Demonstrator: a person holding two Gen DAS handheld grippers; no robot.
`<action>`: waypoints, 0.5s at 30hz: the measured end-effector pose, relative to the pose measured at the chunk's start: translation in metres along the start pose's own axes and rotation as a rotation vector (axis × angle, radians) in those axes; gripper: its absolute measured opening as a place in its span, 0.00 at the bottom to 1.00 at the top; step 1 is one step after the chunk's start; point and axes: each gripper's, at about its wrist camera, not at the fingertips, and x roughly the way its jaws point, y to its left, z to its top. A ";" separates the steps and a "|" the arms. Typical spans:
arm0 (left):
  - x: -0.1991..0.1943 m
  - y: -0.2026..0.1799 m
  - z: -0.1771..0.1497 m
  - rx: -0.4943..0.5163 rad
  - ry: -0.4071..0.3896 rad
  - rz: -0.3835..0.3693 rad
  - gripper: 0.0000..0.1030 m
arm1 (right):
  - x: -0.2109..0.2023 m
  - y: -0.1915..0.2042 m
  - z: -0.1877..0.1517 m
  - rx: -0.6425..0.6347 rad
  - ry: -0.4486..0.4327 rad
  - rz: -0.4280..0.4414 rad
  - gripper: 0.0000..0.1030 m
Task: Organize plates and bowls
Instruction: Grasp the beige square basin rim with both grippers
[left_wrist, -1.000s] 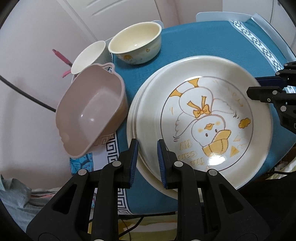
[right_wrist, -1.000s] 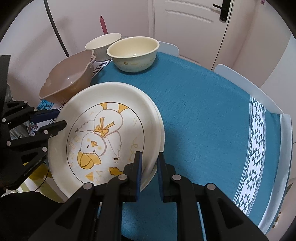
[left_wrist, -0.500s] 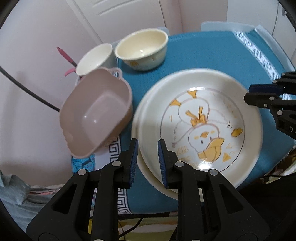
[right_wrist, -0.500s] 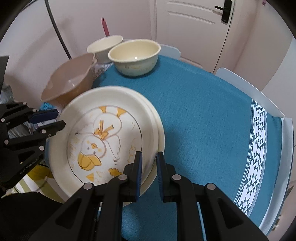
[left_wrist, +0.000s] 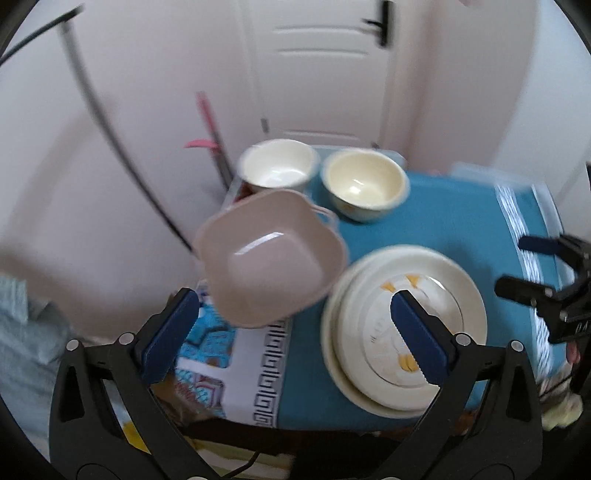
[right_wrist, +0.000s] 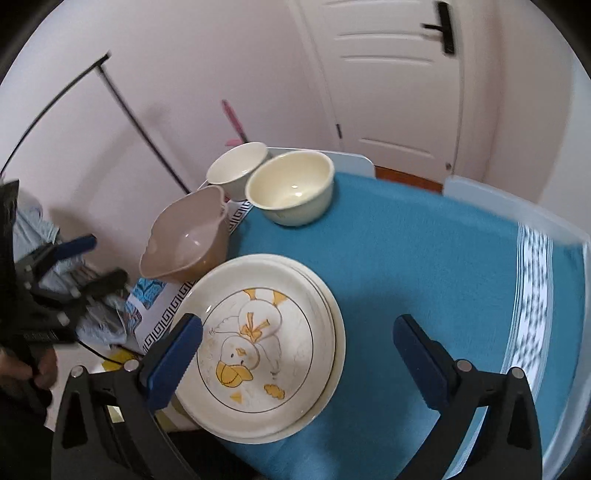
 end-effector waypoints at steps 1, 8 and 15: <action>-0.002 0.010 0.001 -0.035 -0.007 0.000 1.00 | -0.002 0.005 0.007 -0.026 -0.012 -0.008 1.00; 0.021 0.077 -0.001 -0.245 0.027 -0.046 1.00 | 0.023 0.047 0.065 -0.090 -0.009 0.042 1.00; 0.085 0.107 -0.006 -0.311 0.171 -0.139 0.80 | 0.113 0.070 0.085 -0.072 0.166 0.064 0.92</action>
